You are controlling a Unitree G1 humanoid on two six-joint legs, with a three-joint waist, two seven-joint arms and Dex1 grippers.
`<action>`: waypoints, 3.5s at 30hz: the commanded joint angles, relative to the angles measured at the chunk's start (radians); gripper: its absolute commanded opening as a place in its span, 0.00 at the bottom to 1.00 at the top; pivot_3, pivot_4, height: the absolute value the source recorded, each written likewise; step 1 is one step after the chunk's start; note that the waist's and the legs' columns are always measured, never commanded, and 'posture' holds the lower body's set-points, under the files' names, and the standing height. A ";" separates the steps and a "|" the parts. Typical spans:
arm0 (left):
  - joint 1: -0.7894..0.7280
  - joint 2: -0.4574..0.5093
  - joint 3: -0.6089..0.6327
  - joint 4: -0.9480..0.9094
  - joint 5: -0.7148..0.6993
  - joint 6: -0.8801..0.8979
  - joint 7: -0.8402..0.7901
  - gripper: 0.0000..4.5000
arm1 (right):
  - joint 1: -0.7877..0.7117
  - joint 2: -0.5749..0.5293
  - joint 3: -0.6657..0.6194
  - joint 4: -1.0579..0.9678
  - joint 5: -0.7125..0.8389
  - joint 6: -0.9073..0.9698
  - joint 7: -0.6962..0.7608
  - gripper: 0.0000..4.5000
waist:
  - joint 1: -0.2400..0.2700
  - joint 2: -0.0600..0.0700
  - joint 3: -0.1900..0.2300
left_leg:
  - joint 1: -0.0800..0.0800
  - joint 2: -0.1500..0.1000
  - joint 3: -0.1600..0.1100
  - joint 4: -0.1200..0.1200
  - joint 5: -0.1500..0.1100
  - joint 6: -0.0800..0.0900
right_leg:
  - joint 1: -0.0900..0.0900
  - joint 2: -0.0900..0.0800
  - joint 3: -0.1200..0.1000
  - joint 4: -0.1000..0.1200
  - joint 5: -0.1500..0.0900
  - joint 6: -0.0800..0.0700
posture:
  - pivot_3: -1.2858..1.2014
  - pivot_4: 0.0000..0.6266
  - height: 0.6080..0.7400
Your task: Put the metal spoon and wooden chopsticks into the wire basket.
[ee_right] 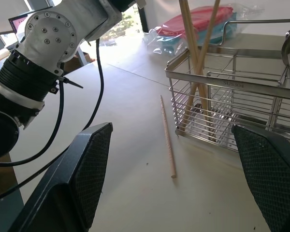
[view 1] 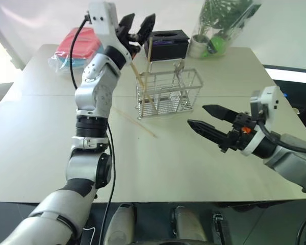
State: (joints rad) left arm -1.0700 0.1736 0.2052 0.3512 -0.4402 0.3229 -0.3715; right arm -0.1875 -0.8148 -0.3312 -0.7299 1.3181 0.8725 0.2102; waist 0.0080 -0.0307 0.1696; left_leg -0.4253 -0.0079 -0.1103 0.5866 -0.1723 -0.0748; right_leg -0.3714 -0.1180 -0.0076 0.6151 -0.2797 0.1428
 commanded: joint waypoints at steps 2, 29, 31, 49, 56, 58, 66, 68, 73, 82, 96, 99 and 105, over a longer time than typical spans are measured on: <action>-0.036 0.119 0.068 -0.090 -0.085 0.139 -0.018 0.99 | -0.010 -0.020 -0.014 0.009 -0.007 -0.027 0.021 0.91 | -0.008 0.000 0.000 | 0.000 0.000 0.000 0.000 0.000 0.000 | 0.000 0.000 0.000 0.001 0.000 0.000 | 0.52 0.24 0.77; -0.296 -0.057 0.580 0.049 0.191 1.017 1.012 0.99 | -0.058 0.051 0.098 0.095 -0.136 -0.051 0.162 0.91 | 0.006 -0.003 0.002 | 0.000 -0.001 -0.001 0.001 0.000 -0.001 | 0.001 0.000 0.000 0.001 0.000 0.003 | 0.52 0.24 0.77; -0.275 -0.087 0.593 0.103 0.192 0.983 1.024 0.99 | -0.059 0.051 0.097 0.089 -0.132 -0.048 0.154 0.91 | 0.005 -0.002 0.001 | 0.000 -0.001 -0.001 0.001 0.000 -0.001 | 0.001 0.000 0.000 0.001 0.000 0.003 | 0.52 0.24 0.77; -0.221 -0.067 0.509 0.572 0.179 0.615 0.999 0.99 | 0.021 0.051 0.044 0.004 -0.091 -0.066 0.070 0.91 | 0.005 -0.003 0.002 | 0.000 -0.001 -0.001 0.001 0.000 -0.001 | 0.000 0.000 0.000 0.002 0.000 0.003 | 0.52 0.24 0.77; -0.211 -0.037 0.486 0.698 0.158 0.502 1.006 0.70 | 0.032 0.051 0.036 0.001 -0.091 -0.074 0.060 0.91 | 0.005 0.002 -0.001 | 0.003 -0.001 0.000 0.001 0.000 -0.001 | 0.003 0.000 0.000 0.002 0.000 0.003 | 0.52 0.24 0.77; -0.215 -0.032 0.486 0.716 0.145 0.487 1.015 0.48 | 0.036 0.051 0.034 0.001 -0.091 -0.076 0.059 0.91 | 0.006 0.002 -0.001 | 0.004 -0.001 0.000 0.001 0.000 -0.001 | 0.004 0.000 0.000 0.002 0.000 0.003 | 0.52 0.24 0.77; -0.239 -0.011 0.479 0.749 0.106 0.459 1.030 0.01 | 0.033 0.053 0.029 0.005 -0.095 -0.080 0.061 0.91 | 0.008 0.002 -0.001 | 0.004 -0.001 -0.001 0.002 -0.001 -0.001 | 0.005 -0.001 0.000 0.002 0.000 0.003 | 0.52 0.24 0.77; -0.242 -0.002 0.475 0.749 0.100 0.463 1.027 0.01 | 0.030 0.053 0.029 0.009 -0.096 -0.080 0.064 0.91 | 0.007 0.002 -0.001 | 0.004 -0.001 -0.001 0.002 -0.001 -0.001 | 0.005 -0.001 0.000 0.002 0.000 0.003 | 0.52 0.24 0.77; -0.236 0.051 0.451 0.717 0.101 0.463 1.015 0.01 | 0.023 0.050 0.030 0.021 -0.102 -0.080 0.073 0.91 | 0.004 0.002 -0.001 | 0.003 -0.001 -0.001 0.002 -0.001 -0.001 | 0.004 -0.001 0.000 0.002 0.000 0.003 | 0.52 0.24 0.77; -0.153 0.242 0.329 0.464 0.115 0.348 0.691 0.01 | 0.057 0.020 -0.001 0.030 -0.102 -0.068 0.124 0.91 | -0.004 0.001 -0.001 | 0.001 -0.001 0.000 -0.001 0.000 -0.001 | -0.001 0.000 0.000 0.003 0.001 0.003 | 0.52 0.24 0.77; -0.303 0.320 0.274 0.058 -0.147 0.184 0.071 0.01 | 0.164 -0.026 -0.058 0.039 -0.163 -0.085 0.221 0.91 | 0.004 -0.002 0.001 | -0.001 -0.001 0.000 0.003 0.000 -0.001 | 0.001 -0.001 0.000 -0.002 0.001 0.001 | 0.52 0.24 0.77; -0.384 0.275 0.194 0.066 -0.134 0.152 0.000 0.01 | 0.194 -0.014 -0.073 0.032 -0.177 -0.098 0.235 0.91 | 0.004 -0.001 0.000 | 0.000 -0.001 0.000 0.002 0.000 -0.001 | 0.002 0.000 0.000 -0.001 0.001 0.001 | 0.52 0.24 0.77; -0.396 0.182 0.121 0.095 -0.128 0.124 -0.059 0.01 | 0.251 0.014 -0.096 -0.009 -0.179 -0.122 0.218 0.91 | 0.004 -0.001 0.000 | 0.000 -0.001 0.000 0.003 0.000 0.000 | 0.003 0.000 0.000 -0.001 0.001 0.001 | 0.52 0.24 0.77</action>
State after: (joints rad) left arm -1.4533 0.3626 0.3520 0.4564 -0.5756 0.4698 -0.4105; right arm 0.0598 -0.8037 -0.3858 -0.6966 1.1322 0.7791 0.4342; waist 0.0120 -0.0315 0.1699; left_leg -0.4254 -0.0088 -0.1105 0.5899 -0.1727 -0.0751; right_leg -0.3686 -0.1185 -0.0075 0.6142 -0.2785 0.1440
